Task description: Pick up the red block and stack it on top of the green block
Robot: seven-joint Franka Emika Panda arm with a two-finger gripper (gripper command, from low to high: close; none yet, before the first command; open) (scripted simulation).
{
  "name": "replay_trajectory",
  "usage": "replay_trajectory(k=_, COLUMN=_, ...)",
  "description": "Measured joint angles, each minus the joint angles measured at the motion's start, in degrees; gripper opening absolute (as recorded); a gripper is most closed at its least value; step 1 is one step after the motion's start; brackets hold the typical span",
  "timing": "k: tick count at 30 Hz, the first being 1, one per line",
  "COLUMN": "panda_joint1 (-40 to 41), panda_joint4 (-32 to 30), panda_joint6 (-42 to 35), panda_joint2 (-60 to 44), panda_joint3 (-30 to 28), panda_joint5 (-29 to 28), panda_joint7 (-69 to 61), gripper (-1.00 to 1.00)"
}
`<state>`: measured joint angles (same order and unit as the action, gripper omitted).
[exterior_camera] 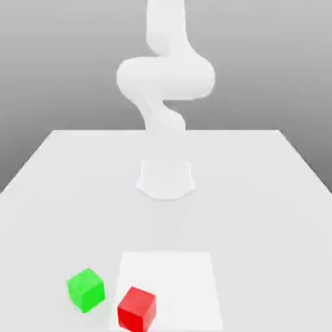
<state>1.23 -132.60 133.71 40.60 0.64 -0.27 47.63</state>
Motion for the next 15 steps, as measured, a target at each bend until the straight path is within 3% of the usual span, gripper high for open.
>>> replay_trajectory(k=15, panda_joint1=4.89, panda_joint4=-4.97, panda_joint6=11.68, panda_joint2=-31.53, panda_joint3=1.44, panda_joint5=-2.47, panda_joint7=11.34, gripper=0.0)
